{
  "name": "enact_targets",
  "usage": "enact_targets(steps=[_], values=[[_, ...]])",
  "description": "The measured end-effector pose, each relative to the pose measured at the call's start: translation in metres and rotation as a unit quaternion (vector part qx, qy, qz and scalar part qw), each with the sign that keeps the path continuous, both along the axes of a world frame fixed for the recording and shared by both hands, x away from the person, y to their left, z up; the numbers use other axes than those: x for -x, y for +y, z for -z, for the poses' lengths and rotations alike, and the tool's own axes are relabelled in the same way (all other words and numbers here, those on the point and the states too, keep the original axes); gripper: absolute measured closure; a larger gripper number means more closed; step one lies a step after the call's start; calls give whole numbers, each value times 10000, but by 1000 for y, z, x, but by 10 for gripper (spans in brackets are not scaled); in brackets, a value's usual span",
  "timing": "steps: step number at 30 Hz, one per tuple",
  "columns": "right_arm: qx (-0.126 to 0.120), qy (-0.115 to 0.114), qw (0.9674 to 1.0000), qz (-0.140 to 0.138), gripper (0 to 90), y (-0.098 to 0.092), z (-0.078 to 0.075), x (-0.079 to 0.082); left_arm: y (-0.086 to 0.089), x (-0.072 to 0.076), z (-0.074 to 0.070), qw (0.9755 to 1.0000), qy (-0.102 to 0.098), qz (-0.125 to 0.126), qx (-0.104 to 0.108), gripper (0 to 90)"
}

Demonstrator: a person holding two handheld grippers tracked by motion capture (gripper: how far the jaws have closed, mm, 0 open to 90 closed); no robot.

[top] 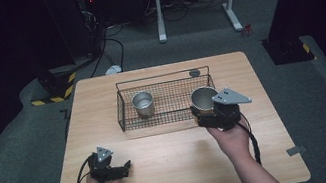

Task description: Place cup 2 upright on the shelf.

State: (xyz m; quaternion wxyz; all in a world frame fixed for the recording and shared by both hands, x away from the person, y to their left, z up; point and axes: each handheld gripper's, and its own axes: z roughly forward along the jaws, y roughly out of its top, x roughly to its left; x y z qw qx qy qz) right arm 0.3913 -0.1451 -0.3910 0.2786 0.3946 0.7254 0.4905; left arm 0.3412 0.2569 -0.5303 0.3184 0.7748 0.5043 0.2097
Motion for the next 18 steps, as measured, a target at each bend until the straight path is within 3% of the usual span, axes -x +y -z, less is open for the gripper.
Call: enact_targets(steps=[18], values=[[146,-129,9998,87,134,19,-19,-34,0,0,0,10000,4,-4,-1,2]])
